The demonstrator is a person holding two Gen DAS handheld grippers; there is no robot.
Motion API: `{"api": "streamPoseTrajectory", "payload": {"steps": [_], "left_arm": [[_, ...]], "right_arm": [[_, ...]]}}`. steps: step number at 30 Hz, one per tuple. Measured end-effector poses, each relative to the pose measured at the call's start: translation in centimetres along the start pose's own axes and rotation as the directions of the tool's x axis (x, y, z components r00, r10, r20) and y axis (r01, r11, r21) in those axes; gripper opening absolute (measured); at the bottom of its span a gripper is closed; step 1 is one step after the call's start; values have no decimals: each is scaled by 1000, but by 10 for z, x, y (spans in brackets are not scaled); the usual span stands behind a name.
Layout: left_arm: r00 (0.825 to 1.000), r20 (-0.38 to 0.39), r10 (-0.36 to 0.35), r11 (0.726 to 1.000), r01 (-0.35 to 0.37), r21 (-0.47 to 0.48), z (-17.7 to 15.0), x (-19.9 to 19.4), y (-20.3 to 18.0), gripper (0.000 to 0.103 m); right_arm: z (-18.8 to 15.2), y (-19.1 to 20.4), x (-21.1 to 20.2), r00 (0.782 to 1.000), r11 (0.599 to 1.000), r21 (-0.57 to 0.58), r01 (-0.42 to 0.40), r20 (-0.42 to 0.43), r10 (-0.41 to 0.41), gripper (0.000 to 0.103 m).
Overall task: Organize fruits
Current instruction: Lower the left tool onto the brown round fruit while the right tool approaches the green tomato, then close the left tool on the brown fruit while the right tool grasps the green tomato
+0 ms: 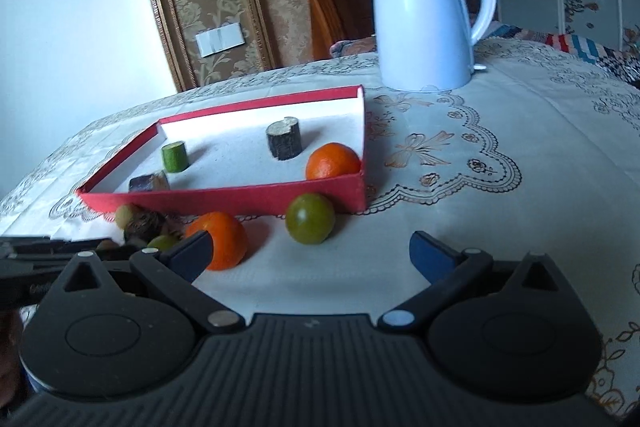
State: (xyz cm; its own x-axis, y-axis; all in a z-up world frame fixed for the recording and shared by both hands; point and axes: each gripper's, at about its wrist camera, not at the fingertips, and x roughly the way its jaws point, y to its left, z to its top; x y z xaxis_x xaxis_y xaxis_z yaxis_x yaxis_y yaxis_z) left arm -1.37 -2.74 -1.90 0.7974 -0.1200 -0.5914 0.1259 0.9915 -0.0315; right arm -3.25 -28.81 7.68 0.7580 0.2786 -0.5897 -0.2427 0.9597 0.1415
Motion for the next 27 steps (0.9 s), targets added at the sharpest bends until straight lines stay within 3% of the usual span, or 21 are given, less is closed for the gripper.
{"api": "streamPoseTrajectory", "payload": {"steps": [4, 9, 13, 15, 18, 25, 27], "left_arm": [[1000, 3, 15, 1000, -15, -9, 0, 0, 2, 30], [999, 6, 42, 999, -42, 4, -1, -1, 3, 30], [999, 8, 51, 999, -51, 0, -2, -2, 7, 30], [998, 9, 58, 998, -58, -7, -1, -3, 10, 30], [997, 11, 77, 996, -77, -34, -2, -4, 16, 30], [996, 10, 84, 995, -83, -59, -2, -5, 22, 30], [997, 10, 83, 995, -82, -61, -2, -5, 23, 30]], "right_arm": [[-5, 20, -4, 999, 994, -100, -44, -18, 42, 103], [-8, 39, 4, 988, 981, -143, -134, -94, 122, 86], [-6, 48, 11, 980, 972, -151, -179, -118, 162, 84], [-4, 54, 17, 975, 967, -158, -198, -134, 178, 74], [-3, 63, 24, 973, 960, -189, -208, -142, 182, 65], [2, 76, 35, 969, 953, -204, -224, -150, 195, 59], [3, 80, 39, 969, 953, -207, -223, -150, 194, 51]]}}
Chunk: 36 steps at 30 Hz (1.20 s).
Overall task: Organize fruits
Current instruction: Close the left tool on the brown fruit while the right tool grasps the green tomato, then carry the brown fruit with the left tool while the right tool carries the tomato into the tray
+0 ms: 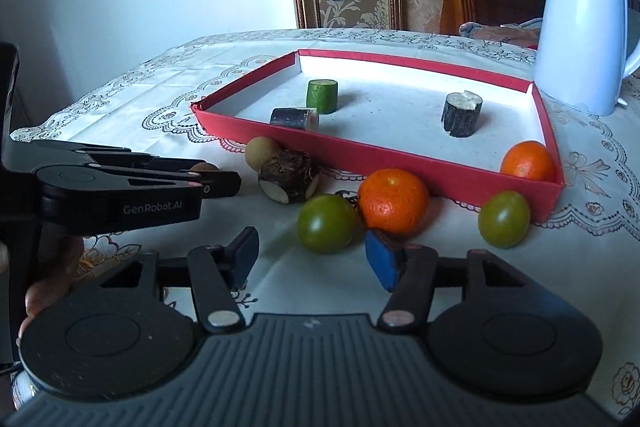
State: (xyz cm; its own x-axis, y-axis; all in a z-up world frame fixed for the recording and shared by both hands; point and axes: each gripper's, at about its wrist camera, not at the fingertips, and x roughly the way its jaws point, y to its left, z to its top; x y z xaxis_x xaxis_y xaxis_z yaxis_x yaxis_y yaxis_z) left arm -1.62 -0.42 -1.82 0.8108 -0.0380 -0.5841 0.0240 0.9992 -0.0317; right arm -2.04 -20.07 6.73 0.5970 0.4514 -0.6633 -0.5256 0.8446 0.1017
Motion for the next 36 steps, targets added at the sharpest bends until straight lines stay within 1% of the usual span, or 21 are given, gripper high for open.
{"api": "streamPoseTrajectory", "payload": {"steps": [1, 3, 5, 6, 12, 17, 25, 30, 33, 36], "left_arm": [[1000, 0, -1, 1000, 1, -2, 0, 0, 0, 30], [1000, 0, -3, 1000, 3, -4, 0, 0, 0, 30], [1000, 0, -2, 1000, 2, -3, 0, 0, 1, 30], [1000, 0, -2, 1000, 2, -4, 0, 0, 1, 30], [1000, 3, -4, 1000, 4, 0, 0, 0, 1, 30], [1000, 14, -23, 1000, 23, 20, -1, -3, -3, 30], [994, 92, -55, 997, 50, 51, -2, -17, -9, 30], [993, 108, -44, 997, 37, 64, 2, -19, -14, 30], [992, 122, -39, 996, 29, 83, 6, -20, -19, 30], [991, 125, -47, 996, 36, 84, 11, -20, -21, 30]], "right_arm": [[1, 1, 2, 1000, 1000, -4, 10, 0, -10, 49], [3, 2, 4, 1000, 1000, -5, 25, 3, -25, 37], [3, 1, 5, 999, 999, -2, 37, 5, -37, 31], [3, 0, 5, 999, 999, 2, 34, 7, -34, 30], [2, 1, 2, 998, 999, -3, 51, 27, -50, 30], [0, 0, -6, 995, 998, 10, 68, 71, -69, 30], [-1, -4, -18, 986, 994, 48, 97, 131, -102, 30], [2, -6, -25, 976, 990, 35, 138, 164, -142, 30], [5, -12, -28, 973, 988, 53, 146, 173, -153, 30], [8, -18, -29, 969, 984, 72, 162, 176, -172, 30]]}}
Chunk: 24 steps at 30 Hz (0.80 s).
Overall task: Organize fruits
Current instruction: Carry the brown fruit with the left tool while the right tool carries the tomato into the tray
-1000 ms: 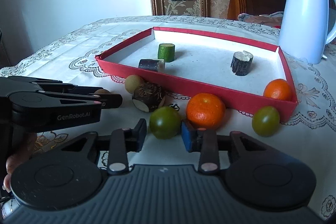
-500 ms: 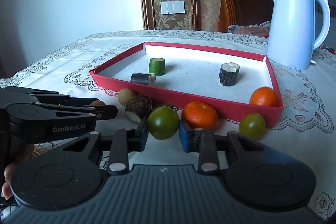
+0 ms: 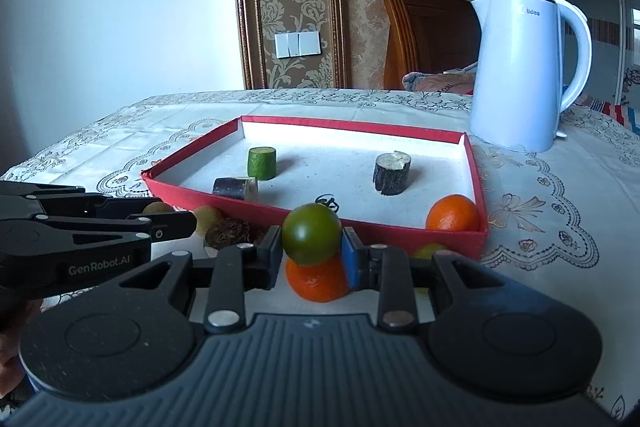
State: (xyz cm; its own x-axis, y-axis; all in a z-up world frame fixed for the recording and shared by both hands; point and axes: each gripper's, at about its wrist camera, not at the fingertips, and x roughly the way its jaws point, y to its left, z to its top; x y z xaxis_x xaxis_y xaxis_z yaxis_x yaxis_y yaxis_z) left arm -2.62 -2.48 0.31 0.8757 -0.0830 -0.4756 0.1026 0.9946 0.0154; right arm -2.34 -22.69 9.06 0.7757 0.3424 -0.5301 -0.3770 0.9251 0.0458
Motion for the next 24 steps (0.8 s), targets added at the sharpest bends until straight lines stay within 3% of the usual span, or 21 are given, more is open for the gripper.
{"api": "streamPoseTrajectory", "payload": {"steps": [24], "left_arm": [[1000, -28, -14, 998, 12, -61, 38, 46, -6, 30]], "right_arm": [[32, -29, 38, 994, 993, 30, 112, 5, -113, 30]]}}
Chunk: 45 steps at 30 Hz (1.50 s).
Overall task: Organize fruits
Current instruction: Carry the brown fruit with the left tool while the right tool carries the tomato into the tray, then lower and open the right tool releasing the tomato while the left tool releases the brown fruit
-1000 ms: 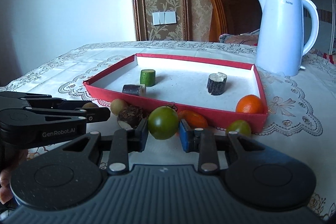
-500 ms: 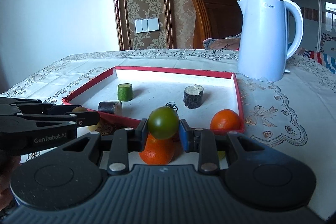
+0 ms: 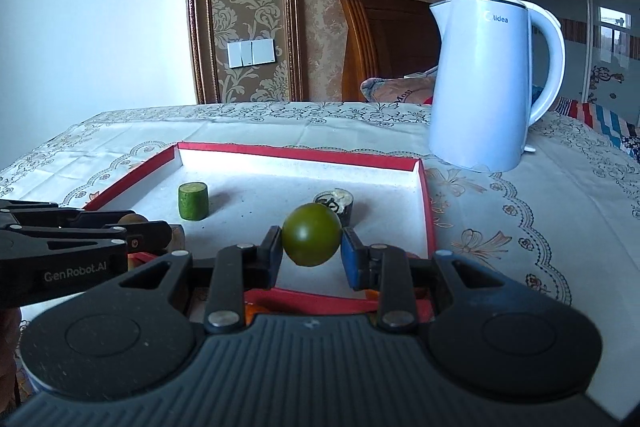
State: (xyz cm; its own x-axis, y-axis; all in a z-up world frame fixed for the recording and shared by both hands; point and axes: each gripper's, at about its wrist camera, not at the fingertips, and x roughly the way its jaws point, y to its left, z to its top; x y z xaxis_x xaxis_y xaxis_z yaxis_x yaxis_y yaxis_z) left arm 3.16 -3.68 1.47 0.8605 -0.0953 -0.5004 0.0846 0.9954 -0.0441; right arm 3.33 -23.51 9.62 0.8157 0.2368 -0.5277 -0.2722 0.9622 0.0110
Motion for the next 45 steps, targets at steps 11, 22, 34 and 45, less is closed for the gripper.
{"api": "streamPoseTrajectory", "payload": {"steps": [11, 22, 34, 45], "left_arm": [[1000, -26, -5, 1000, 5, -13, 11, 22, 2, 30], [999, -34, 10, 999, -9, 35, 16, 44, -10, 30], [997, -68, 41, 999, -40, 20, 20, 68, -4, 30], [998, -57, 32, 999, -31, 10, 21, 72, -3, 30]], "right_arm": [[5, -6, 24, 999, 999, 1, 45, -29, -45, 30], [6, -10, 47, 994, 997, 14, 81, -79, -79, 30], [11, -6, 62, 989, 992, -13, 123, -79, -123, 30], [16, -10, 78, 984, 988, 3, 153, -93, -152, 30]]}}
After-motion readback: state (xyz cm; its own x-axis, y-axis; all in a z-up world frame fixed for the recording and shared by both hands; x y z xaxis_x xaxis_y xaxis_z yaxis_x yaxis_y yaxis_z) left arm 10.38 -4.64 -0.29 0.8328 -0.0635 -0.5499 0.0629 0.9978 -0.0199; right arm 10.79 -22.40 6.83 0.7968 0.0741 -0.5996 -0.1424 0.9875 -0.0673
